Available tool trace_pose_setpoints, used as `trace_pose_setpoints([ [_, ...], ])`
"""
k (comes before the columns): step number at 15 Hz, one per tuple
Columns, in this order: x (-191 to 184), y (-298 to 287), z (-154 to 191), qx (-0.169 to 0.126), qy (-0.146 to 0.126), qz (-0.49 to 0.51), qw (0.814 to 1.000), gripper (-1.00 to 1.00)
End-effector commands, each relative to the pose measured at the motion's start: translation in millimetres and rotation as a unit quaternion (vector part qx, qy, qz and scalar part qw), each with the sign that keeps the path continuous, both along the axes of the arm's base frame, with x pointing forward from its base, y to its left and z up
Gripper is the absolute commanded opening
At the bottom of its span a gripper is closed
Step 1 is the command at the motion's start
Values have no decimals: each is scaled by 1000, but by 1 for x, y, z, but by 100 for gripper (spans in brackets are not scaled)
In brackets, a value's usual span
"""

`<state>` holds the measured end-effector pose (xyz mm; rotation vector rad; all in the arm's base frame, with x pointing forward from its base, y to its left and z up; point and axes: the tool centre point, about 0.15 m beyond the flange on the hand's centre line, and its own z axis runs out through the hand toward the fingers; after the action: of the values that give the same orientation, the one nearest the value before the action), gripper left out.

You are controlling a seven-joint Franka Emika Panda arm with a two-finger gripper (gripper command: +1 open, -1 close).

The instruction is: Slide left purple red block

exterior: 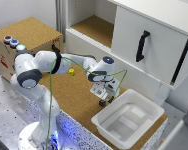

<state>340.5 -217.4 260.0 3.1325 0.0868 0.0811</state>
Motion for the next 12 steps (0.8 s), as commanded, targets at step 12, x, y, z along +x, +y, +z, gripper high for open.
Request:
trace_pose_setpoints([
  [12, 2, -10, -59, 15, 8, 31, 999, -100],
])
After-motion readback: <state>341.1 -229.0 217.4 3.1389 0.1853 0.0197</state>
